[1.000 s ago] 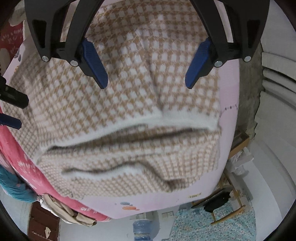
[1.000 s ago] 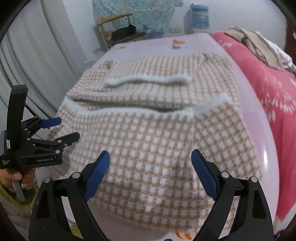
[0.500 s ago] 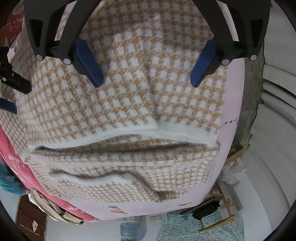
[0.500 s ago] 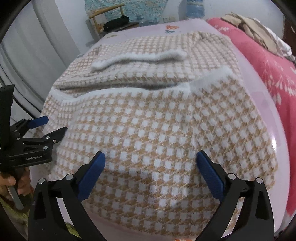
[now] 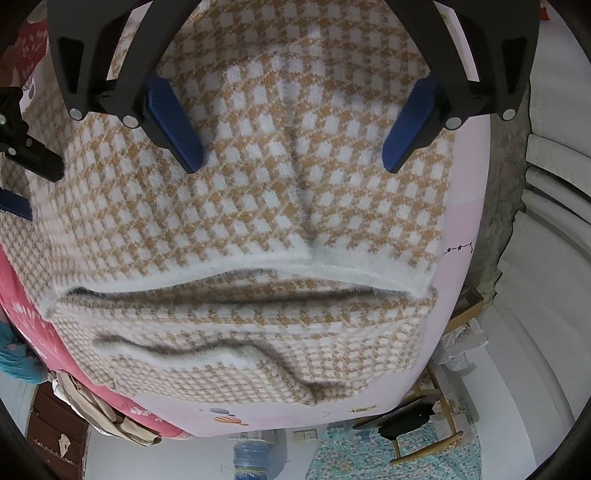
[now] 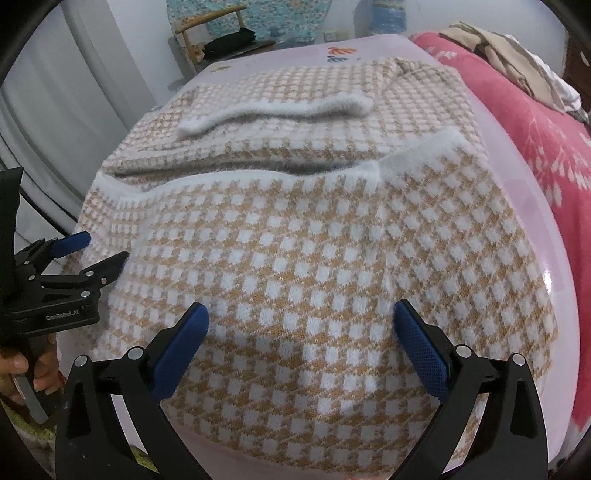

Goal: Fold large clothes
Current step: 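Pull both open grippers back from the folded coat, then move the left gripper to the white trim edge and grasp it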

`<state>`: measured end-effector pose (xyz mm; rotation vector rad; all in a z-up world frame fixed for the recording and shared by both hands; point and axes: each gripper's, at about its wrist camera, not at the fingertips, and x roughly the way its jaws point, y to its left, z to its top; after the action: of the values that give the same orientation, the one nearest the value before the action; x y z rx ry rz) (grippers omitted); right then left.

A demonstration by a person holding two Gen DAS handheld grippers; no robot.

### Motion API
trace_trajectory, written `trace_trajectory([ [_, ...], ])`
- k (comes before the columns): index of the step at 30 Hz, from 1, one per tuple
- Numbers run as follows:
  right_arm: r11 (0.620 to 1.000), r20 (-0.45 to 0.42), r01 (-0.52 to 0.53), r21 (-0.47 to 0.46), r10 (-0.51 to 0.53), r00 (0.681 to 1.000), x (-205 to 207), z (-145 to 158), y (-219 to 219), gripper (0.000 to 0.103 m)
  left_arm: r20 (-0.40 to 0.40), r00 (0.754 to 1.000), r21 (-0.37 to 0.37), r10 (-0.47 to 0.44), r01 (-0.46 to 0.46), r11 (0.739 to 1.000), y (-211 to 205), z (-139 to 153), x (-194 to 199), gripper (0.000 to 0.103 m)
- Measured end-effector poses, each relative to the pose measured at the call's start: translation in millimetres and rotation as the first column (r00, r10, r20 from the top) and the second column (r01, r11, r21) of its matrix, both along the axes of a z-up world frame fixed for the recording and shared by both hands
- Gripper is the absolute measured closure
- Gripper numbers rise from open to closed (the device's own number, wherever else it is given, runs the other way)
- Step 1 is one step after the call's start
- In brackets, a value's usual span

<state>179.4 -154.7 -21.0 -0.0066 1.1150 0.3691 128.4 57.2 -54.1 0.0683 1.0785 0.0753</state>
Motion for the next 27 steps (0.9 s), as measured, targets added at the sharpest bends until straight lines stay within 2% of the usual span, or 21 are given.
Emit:
trace_trajectory([
  [4, 1.0, -0.001, -0.003, 0.001, 0.003, 1.0, 0, -1, 4, 0.008, 0.026, 1.0, 0.004, -0.007, 0.007, 1.0, 2, 4, -3, 0.007],
  [9, 1.0, -0.003, -0.001, -0.001, 0.001, 1.0, -1, -2, 6, 0.008, 0.196, 0.981, 0.019, 0.0, -0.004, 1.0, 30, 26, -16, 0.007],
  [12, 1.0, -0.003, -0.002, -0.001, 0.002, 1.0, -1, -2, 6, 0.008, 0.231, 0.973, -0.006, 0.008, -0.007, 1.0, 50, 30, -17, 0.008],
  [17, 1.0, -0.004, -0.004, -0.001, 0.004, 1.0, 0, -4, 6, 0.008, 0.244, 0.969, -0.12, 0.036, -0.007, 0.993, 86, 28, -12, 0.021],
  [18, 1.0, -0.004, -0.004, -0.001, 0.004, 1.0, 0, -4, 6, 0.008, 0.242, 0.97, -0.131, 0.037, -0.005, 0.991, 87, 26, -13, 0.027],
  [24, 1.0, -0.003, -0.003, -0.001, 0.003, 1.0, 0, -4, 7, 0.008, 0.209, 0.978, -0.136, 0.008, 0.021, 0.99, 84, 18, -2, 0.05],
  [27, 1.0, -0.004, -0.002, -0.002, 0.002, 1.0, 0, -4, 8, 0.008, 0.19, 0.981, -0.147, 0.025, 0.003, 0.989, 89, 13, 6, 0.06],
])
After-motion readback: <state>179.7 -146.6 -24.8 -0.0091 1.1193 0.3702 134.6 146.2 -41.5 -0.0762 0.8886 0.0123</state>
